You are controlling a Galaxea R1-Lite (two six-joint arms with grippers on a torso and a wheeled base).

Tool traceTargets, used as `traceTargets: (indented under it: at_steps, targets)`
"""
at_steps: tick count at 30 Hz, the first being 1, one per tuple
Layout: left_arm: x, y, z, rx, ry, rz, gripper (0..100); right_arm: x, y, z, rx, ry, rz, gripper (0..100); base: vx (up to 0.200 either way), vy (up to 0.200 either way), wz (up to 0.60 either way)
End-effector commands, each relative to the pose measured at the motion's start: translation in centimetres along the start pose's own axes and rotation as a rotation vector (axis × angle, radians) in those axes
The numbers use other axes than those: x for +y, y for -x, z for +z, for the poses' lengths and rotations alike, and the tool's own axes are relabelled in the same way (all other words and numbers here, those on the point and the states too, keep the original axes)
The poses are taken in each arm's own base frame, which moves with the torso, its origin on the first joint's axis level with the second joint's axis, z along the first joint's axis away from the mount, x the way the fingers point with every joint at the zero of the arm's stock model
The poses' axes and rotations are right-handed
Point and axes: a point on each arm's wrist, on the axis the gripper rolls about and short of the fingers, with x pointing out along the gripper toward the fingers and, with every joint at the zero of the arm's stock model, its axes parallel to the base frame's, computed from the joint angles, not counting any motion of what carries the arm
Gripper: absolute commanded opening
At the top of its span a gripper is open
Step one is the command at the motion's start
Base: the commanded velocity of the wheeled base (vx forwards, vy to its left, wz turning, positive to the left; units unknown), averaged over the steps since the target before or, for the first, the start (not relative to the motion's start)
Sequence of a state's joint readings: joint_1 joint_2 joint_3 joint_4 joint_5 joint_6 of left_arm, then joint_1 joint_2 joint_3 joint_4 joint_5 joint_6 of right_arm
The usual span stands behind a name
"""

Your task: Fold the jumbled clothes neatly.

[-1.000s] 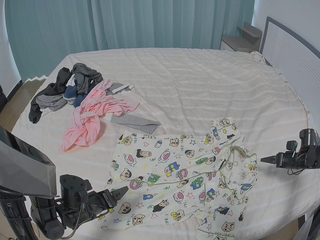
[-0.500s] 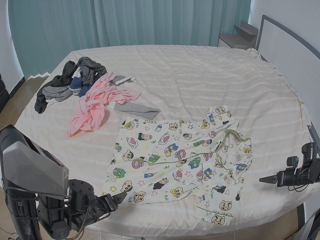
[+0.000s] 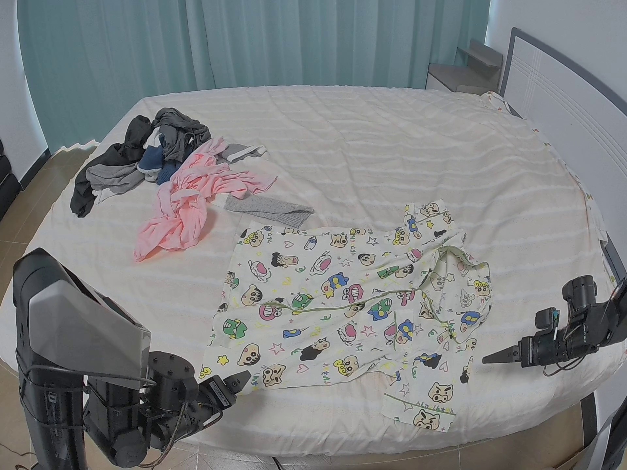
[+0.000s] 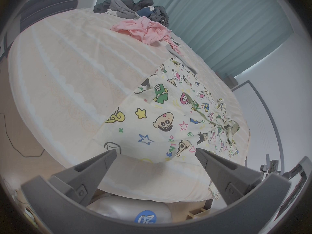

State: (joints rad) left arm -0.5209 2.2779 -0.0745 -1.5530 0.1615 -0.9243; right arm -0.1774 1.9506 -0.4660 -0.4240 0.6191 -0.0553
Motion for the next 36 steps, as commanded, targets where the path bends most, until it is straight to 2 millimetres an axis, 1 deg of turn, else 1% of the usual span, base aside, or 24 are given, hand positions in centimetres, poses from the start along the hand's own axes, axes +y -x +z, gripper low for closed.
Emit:
traceTargets:
  at_steps: [1,3,4,8,9,11,13,15,16,17,19,20,22,25,29,36]
  targets:
    - [-0.8,0.3,1.0,-0.044,0.049,-0.051,100,0.4,-0.5,2.3,-0.017,0.003,0.013,100,0.0,0.0,0.0]
    - [-0.7,0.4,1.0,-0.042,0.049,-0.05,100,0.7,-0.2,2.5,-0.018,-0.012,0.014,100,0.0,0.0,0.0]
    - [-0.7,0.3,0.9,-0.034,0.047,-0.049,100,1.7,0.2,2.6,0.03,-0.046,0.026,100,0.0,0.0,0.0]
    - [-0.7,0.2,0.9,-0.038,0.049,-0.05,100,2.3,0.3,2.8,0.066,-0.056,0.042,100,0.0,0.0,0.0]
    - [-0.7,0.2,0.9,-0.038,0.049,-0.05,100,3.2,0.7,3.6,0.035,-0.032,0.057,100,0.0,0.0,0.0]
    - [-0.7,0.2,1.0,-0.039,0.049,-0.051,100,3.9,0.8,4.7,0.008,-0.035,0.071,100,0.0,0.0,0.0]
    - [-0.7,0.2,0.9,-0.038,0.049,-0.05,100,4.9,0.2,7.1,-0.036,-0.055,0.097,100,0.0,0.0,0.0]
    - [-0.7,0.2,0.9,-0.037,0.049,-0.049,100,5.0,-0.4,8.8,-0.062,-0.064,0.108,100,0.0,0.0,0.0]
    - [-0.7,0.2,0.9,-0.037,0.049,-0.049,100,5.0,-0.5,8.9,-0.063,-0.063,0.109,100,0.0,0.0,0.0]
    - [-0.7,0.2,0.9,-0.036,0.049,-0.047,100,4.8,-1.1,9.2,-0.056,-0.064,0.112,100,0.0,0.0,0.0]
    - [-0.7,0.2,0.9,-0.036,0.047,-0.047,100,4.6,-3.3,8.7,-0.019,-0.057,0.125,100,0.0,0.0,0.0]
    - [-0.7,0.2,0.9,-0.036,0.049,-0.047,100,4.6,-3.9,8.4,-0.017,-0.051,0.131,100,0.0,0.0,0.0]
    - [-0.6,0.2,0.9,-0.037,0.047,-0.046,100,4.3,-5.0,7.2,-0.022,-0.036,0.141,100,0.0,0.0,0.0]
    - [-0.7,0.2,0.9,-0.037,0.047,-0.046,100,2.8,-6.9,5.1,-0.042,-0.022,0.132,100,0.0,0.0,0.0]
    - [-0.7,0.2,0.9,-0.038,0.047,-0.048,100,1.4,-7.3,2.3,-0.036,-0.042,0.118,100,0.0,0.0,0.0]
    - [-0.7,0.2,0.9,-0.038,0.045,-0.048,100,0.9,-7.2,0.9,-0.001,-0.003,0.087,100,0.0,0.0,0.0]
